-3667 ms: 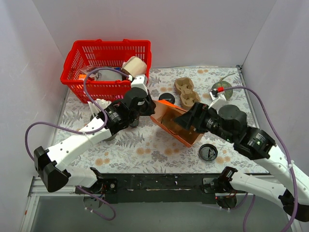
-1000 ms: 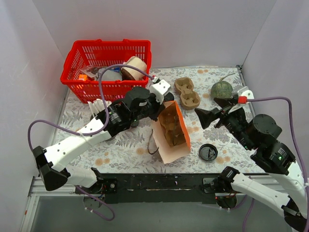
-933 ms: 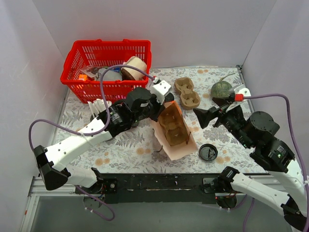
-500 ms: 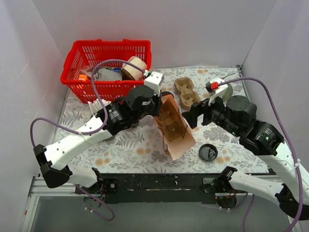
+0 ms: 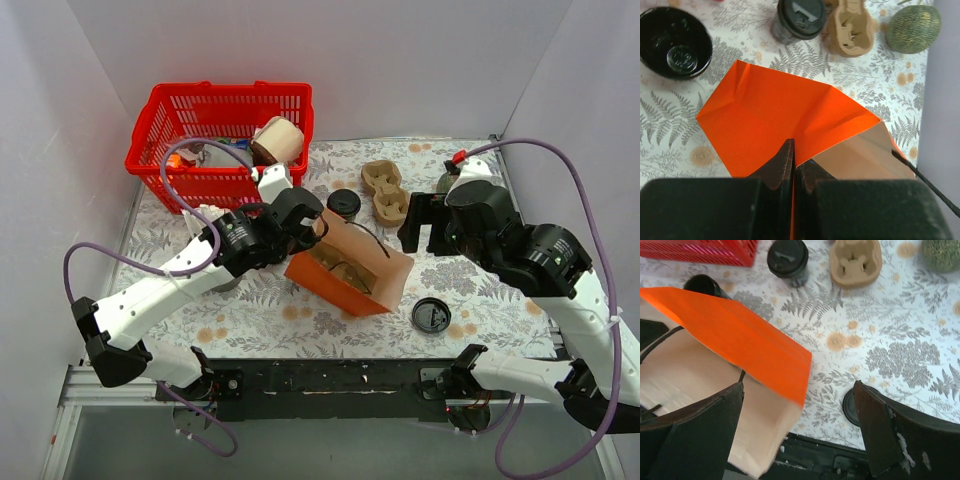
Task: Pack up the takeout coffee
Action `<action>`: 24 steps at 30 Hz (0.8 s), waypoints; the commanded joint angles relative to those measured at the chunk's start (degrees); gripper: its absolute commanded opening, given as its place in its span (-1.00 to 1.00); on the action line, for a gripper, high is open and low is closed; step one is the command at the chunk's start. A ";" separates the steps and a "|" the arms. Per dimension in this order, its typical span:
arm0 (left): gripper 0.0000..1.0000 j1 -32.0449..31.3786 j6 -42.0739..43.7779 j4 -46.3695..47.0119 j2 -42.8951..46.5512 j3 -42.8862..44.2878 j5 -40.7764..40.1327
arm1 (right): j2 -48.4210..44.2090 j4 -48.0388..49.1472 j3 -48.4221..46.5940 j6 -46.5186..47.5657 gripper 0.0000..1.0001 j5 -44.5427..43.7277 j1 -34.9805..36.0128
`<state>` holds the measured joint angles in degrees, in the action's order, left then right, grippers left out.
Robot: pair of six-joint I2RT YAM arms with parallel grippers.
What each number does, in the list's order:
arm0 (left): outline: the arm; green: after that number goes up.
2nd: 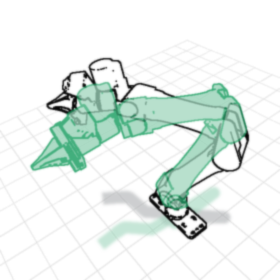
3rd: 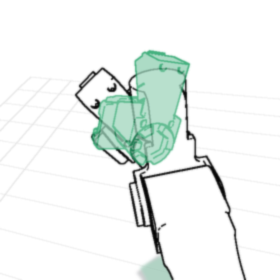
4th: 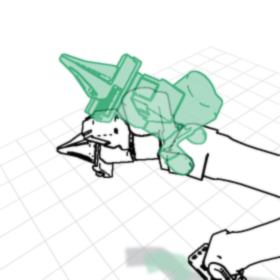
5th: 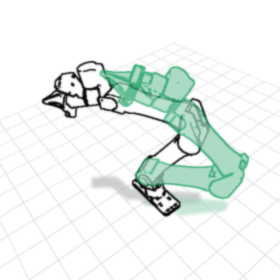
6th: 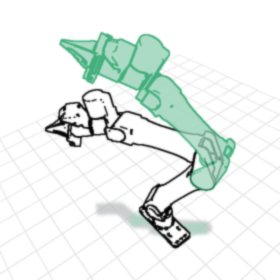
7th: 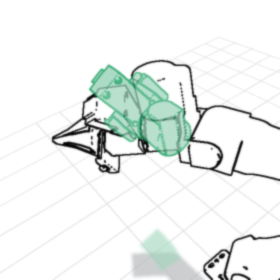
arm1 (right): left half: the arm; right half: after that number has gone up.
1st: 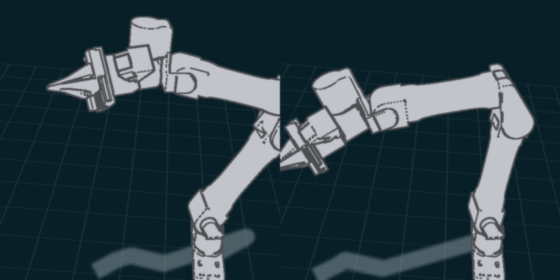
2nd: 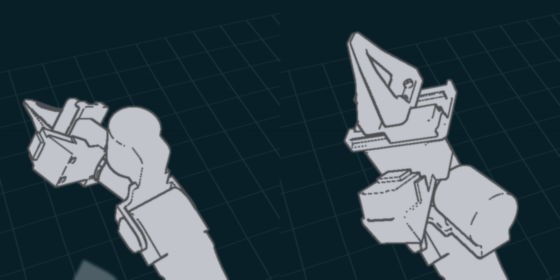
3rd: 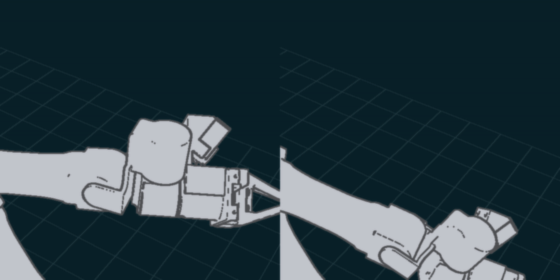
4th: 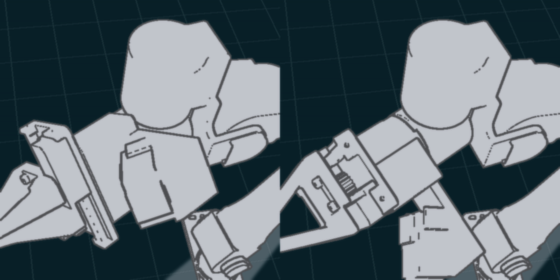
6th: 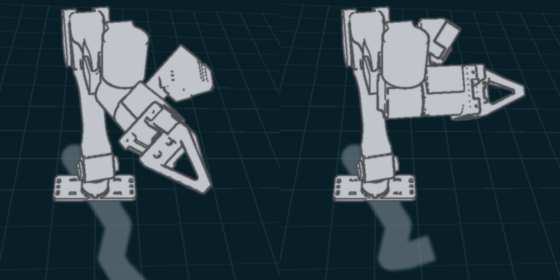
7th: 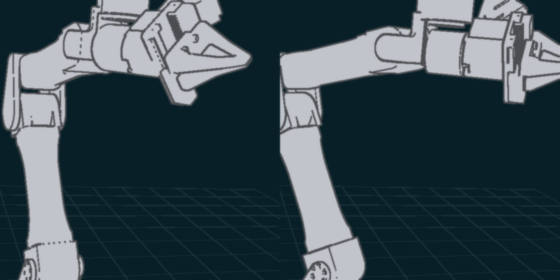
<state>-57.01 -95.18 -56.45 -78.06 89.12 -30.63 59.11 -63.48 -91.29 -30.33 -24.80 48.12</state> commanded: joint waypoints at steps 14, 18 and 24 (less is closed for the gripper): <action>-1.00 -0.12 -16.89 -0.43 7.13 -10.80 -1.19 | -5.85 4.15 17.18 -6.24 0.73 12.48 -0.04; -0.74 -0.12 -14.78 3.09 8.71 -13.44 2.06 | -1.03 5.83 18.16 -3.61 0.54 14.25 -0.04; 0.35 -0.12 -7.59 7.65 11.96 -14.76 6.28 | 3.99 1.97 12.46 -0.27 -0.47 6.70 -0.04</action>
<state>-57.01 -108.22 -54.00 -70.11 75.29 -27.31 61.82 -60.88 -73.78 -33.50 -13.39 48.07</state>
